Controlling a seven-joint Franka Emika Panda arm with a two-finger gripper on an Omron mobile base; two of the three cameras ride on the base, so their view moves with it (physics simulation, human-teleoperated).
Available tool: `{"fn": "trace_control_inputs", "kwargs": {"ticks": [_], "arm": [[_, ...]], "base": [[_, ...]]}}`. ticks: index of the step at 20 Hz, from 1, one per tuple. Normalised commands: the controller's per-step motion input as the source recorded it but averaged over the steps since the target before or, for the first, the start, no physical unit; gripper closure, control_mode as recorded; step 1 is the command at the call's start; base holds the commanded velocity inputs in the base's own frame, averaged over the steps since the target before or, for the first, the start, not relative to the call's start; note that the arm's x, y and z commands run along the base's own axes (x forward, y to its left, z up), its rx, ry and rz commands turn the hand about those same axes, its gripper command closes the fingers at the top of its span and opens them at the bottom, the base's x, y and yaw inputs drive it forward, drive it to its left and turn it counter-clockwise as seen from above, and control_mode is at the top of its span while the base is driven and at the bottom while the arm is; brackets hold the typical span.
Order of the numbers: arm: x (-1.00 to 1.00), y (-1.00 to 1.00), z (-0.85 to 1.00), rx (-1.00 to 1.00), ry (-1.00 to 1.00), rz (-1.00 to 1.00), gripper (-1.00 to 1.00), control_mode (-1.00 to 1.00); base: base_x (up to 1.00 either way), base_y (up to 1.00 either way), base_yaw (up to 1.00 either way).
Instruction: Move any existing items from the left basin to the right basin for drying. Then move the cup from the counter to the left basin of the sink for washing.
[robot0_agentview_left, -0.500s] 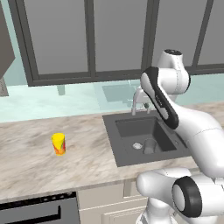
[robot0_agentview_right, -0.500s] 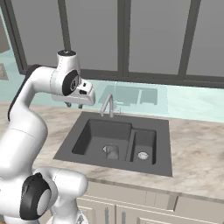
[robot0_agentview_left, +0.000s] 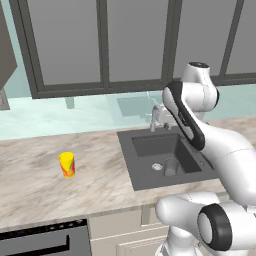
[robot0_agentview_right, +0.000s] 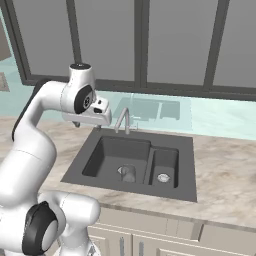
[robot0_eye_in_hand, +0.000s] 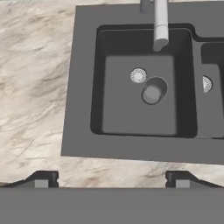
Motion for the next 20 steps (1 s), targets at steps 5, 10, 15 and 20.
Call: {"fn": "trace_control_inputs", "kwargs": {"ticks": [5, 10, 15, 20], "arm": [[-0.13, -0.22, -0.29, 0.00, 0.01, 0.00, -1.00, -1.00], [-0.11, -0.20, -0.27, 0.00, 0.01, 0.00, -1.00, -1.00], [-0.01, -0.12, -0.25, 0.00, 0.01, 0.00, -1.00, -1.00], [0.00, -0.05, -0.26, 0.00, 0.03, 0.00, -1.00, -1.00]], "base": [[0.00, 0.00, 0.00], [0.00, 0.00, 0.00], [0.00, 0.00, 0.00], [0.00, 0.00, 0.00]]}}
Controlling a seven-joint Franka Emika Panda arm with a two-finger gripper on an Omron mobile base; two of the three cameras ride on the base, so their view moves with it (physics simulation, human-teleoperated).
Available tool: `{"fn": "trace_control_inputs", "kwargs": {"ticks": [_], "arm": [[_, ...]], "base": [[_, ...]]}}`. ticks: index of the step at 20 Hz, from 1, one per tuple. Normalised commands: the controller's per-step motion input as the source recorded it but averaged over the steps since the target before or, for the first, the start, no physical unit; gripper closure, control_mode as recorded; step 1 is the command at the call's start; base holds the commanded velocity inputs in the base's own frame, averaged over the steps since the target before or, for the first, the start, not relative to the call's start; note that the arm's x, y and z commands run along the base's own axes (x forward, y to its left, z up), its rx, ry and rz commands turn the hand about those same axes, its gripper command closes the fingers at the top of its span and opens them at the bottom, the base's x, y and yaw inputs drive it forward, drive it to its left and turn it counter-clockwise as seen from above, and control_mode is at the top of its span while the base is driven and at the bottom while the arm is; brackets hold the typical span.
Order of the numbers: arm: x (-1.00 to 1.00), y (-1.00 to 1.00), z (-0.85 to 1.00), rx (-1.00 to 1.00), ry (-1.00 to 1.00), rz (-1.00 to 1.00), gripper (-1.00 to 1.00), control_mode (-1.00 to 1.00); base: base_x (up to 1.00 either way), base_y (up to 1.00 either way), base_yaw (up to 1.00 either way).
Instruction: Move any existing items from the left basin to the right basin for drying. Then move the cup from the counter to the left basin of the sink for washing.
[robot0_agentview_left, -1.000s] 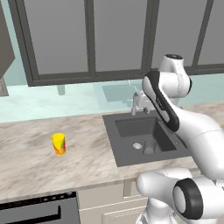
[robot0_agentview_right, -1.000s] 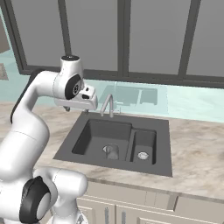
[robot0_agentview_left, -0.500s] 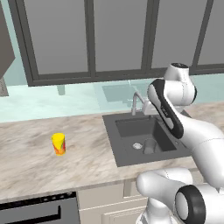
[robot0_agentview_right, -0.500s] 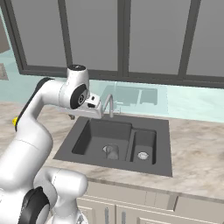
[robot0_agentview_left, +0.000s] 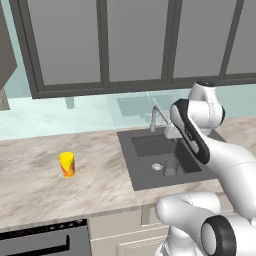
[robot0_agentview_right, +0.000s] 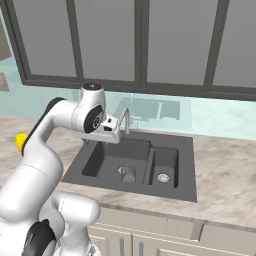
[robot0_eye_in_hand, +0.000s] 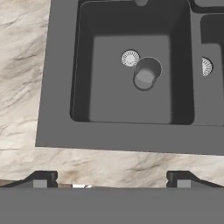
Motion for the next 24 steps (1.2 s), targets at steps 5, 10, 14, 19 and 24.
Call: {"fn": "trace_control_inputs", "kwargs": {"ticks": [5, 10, 14, 19, 24], "arm": [[0.00, -0.02, -0.29, 0.00, 0.03, 0.00, -1.00, -1.00], [0.00, -0.03, -0.21, 0.00, 0.00, 0.00, -1.00, -1.00], [0.00, 0.00, -0.26, 0.00, 0.00, 0.00, -1.00, -1.00], [0.02, -0.02, -0.34, -0.01, 0.00, 0.00, -1.00, -1.00], [0.13, -0.07, -0.32, -0.03, 0.00, 0.00, -1.00, -1.00]], "base": [[0.00, 0.00, 0.00], [0.00, 0.00, 0.00], [0.00, 0.00, 0.00], [0.00, 0.00, 0.00], [0.00, 0.00, 0.00]]}}
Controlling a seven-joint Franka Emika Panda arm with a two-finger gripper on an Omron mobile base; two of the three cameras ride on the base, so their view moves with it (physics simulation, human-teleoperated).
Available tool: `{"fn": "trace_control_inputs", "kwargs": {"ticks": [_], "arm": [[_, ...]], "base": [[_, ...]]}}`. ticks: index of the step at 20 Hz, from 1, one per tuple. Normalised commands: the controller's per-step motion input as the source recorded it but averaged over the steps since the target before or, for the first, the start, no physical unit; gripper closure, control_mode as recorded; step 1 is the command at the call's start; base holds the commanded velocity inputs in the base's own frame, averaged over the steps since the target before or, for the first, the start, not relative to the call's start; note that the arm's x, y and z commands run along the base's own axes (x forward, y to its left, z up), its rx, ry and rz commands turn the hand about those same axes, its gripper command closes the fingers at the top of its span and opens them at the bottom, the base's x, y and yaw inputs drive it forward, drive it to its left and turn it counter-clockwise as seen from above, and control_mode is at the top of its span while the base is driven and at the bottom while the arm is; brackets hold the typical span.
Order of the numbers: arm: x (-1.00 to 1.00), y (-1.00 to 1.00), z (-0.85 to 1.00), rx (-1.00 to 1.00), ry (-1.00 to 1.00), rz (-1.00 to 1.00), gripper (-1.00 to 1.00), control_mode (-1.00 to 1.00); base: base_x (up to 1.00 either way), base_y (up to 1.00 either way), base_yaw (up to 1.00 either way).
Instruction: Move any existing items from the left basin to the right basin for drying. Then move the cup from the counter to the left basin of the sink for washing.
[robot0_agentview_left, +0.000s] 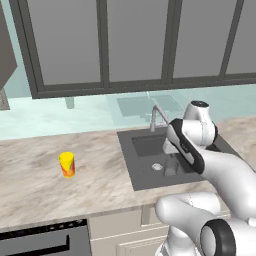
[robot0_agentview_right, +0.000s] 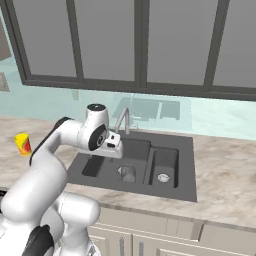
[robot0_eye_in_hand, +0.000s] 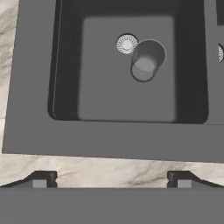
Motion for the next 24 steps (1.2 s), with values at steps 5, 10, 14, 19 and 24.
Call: {"fn": "trace_control_inputs", "kwargs": {"ticks": [5, 10, 14, 19, 24], "arm": [[0.18, -0.12, -0.31, -0.02, 0.00, 0.00, -1.00, -1.00], [0.21, -0.09, -0.26, -0.01, 0.00, 0.00, -1.00, -1.00], [0.23, -0.06, -0.24, 0.00, 0.00, 0.00, -1.00, -1.00], [0.21, -0.04, -0.24, 0.00, 0.00, 0.00, -1.00, -1.00], [0.15, -0.04, -0.22, 0.00, 0.00, 0.00, -1.00, -1.00]], "base": [[0.00, 0.00, 0.00], [0.00, 0.00, 0.00], [0.00, 0.00, 0.00], [0.00, 0.00, 0.00], [0.00, 0.00, 0.00]]}}
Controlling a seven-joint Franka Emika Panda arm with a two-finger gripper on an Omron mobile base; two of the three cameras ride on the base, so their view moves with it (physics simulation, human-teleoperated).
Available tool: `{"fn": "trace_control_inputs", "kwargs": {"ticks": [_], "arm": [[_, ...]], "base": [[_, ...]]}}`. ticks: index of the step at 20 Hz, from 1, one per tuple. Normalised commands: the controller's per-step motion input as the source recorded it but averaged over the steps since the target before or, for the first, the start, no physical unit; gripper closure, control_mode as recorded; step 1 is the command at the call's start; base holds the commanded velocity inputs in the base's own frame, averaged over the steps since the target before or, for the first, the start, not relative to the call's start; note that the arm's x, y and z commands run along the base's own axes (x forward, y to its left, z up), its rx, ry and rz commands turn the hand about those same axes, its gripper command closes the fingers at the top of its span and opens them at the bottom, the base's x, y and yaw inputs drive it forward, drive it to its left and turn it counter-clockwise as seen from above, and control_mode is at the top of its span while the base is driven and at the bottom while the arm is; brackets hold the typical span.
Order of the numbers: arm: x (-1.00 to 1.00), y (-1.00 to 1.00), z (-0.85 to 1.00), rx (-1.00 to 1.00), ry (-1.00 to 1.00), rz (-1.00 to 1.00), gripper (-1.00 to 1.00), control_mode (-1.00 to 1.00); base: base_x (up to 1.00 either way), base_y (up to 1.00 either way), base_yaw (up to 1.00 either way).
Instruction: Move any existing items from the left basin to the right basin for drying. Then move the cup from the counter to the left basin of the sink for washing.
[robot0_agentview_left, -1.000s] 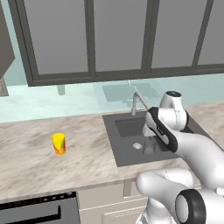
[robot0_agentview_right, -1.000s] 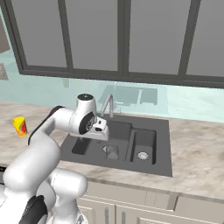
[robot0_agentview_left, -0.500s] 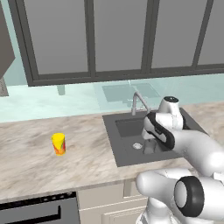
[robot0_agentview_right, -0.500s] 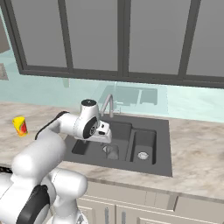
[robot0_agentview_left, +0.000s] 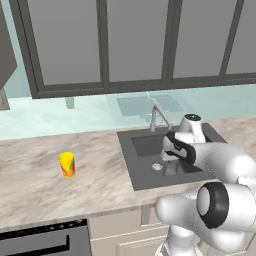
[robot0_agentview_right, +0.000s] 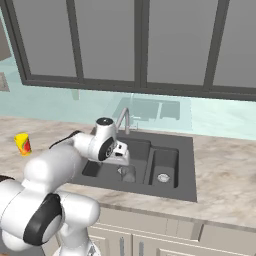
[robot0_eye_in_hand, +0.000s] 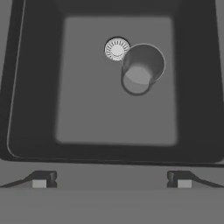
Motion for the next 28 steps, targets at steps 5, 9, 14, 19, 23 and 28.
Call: {"fn": "trace_control_inputs", "kwargs": {"ticks": [5, 9, 14, 19, 23, 28], "arm": [[0.06, -0.03, -0.18, 0.00, 0.01, 0.00, -1.00, -1.00], [0.05, -0.01, -0.11, 0.00, 0.01, 0.00, -1.00, -1.00], [0.04, 0.00, -0.09, 0.00, 0.02, 0.00, -1.00, -1.00], [0.04, 0.00, -0.11, 0.00, 0.02, 0.00, -1.00, -1.00], [0.07, 0.00, -0.11, 0.00, 0.01, 0.00, -1.00, -1.00], [0.11, 0.00, -0.11, 0.00, 0.00, 0.00, -1.00, -1.00]], "base": [[0.00, 0.00, 0.00], [0.00, 0.00, 0.00], [0.00, 0.00, 0.00], [0.00, 0.00, 0.00], [0.00, 0.00, 0.00], [0.00, 0.00, 0.00]]}}
